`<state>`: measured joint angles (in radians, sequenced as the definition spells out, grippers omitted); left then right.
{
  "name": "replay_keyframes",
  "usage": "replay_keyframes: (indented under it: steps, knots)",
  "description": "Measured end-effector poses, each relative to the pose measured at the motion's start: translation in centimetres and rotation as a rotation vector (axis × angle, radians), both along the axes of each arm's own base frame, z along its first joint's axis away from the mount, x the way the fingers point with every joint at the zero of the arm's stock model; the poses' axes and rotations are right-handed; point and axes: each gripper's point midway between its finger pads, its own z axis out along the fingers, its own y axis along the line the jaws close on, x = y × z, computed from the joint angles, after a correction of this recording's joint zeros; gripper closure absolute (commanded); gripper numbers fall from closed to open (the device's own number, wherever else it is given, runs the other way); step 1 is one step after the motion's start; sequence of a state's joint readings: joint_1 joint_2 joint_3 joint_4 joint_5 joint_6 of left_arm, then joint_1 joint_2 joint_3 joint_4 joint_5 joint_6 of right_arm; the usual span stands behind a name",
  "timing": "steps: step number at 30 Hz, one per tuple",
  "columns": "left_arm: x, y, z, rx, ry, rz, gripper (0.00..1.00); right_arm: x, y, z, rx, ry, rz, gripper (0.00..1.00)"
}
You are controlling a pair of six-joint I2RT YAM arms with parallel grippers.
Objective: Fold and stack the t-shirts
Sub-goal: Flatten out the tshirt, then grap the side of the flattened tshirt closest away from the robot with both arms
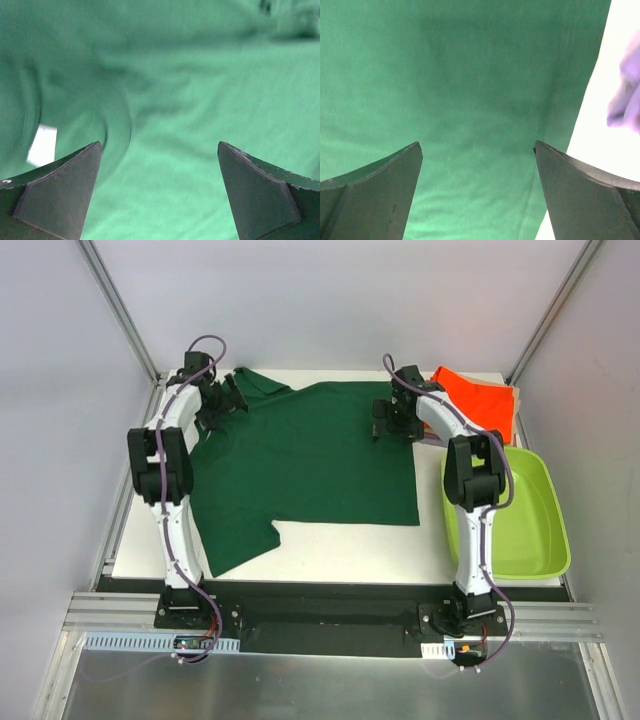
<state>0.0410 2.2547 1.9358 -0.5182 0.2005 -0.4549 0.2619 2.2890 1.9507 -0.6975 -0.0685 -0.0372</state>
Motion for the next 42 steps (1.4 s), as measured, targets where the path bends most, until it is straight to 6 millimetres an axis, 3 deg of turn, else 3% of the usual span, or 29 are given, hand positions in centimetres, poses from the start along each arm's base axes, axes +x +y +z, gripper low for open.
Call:
replay_keyframes:
  steps: [5,9,12,16,18,20,27,33,40,42]
  knots:
    - [-8.5,0.3,4.5,0.02,0.013,0.049,0.01,-5.1,0.0,3.2,-0.005,-0.019,0.042,0.04]
    - [-17.9,0.7,7.2,0.035,-0.036,0.137,0.01,-10.4,0.0,6.4,0.012,-0.097,0.068,0.04]
    - [-24.6,0.8,5.4,0.025,-0.022,0.203,0.01,-13.9,-0.8,6.7,0.017,-0.12,0.055,0.04]
    - [-34.0,0.3,-1.7,-0.005,0.162,0.3,0.01,-17.1,-2.6,4.7,-0.012,-0.084,0.005,0.04]
    - [-37.5,0.1,-3.9,-0.02,0.228,0.347,0.01,-18.0,-3.0,3.7,-0.022,-0.057,-0.007,0.04]
    - [-39.1,-0.2,-4.4,-0.038,0.237,0.385,0.01,-18.4,-3.2,3.2,-0.026,-0.044,-0.016,0.04]
    - [-39.7,-0.4,-3.7,-0.062,0.207,0.468,0.1,-17.9,-3.1,3.3,-0.017,-0.065,-0.028,0.04]
    - [-42.1,-1.3,-4.9,0.009,0.329,0.448,0.12,-17.8,-3.3,3.3,-0.03,-0.07,-0.034,0.04]
    - [-43.8,-0.7,-5.6,0.102,0.444,0.493,0.42,-17.8,-3.5,3.2,-0.039,-0.071,-0.036,0.04]
    - [-43.8,-0.5,-5.6,0.11,0.448,0.513,0.43,-17.8,-3.5,3.2,-0.041,-0.069,-0.035,0.04]
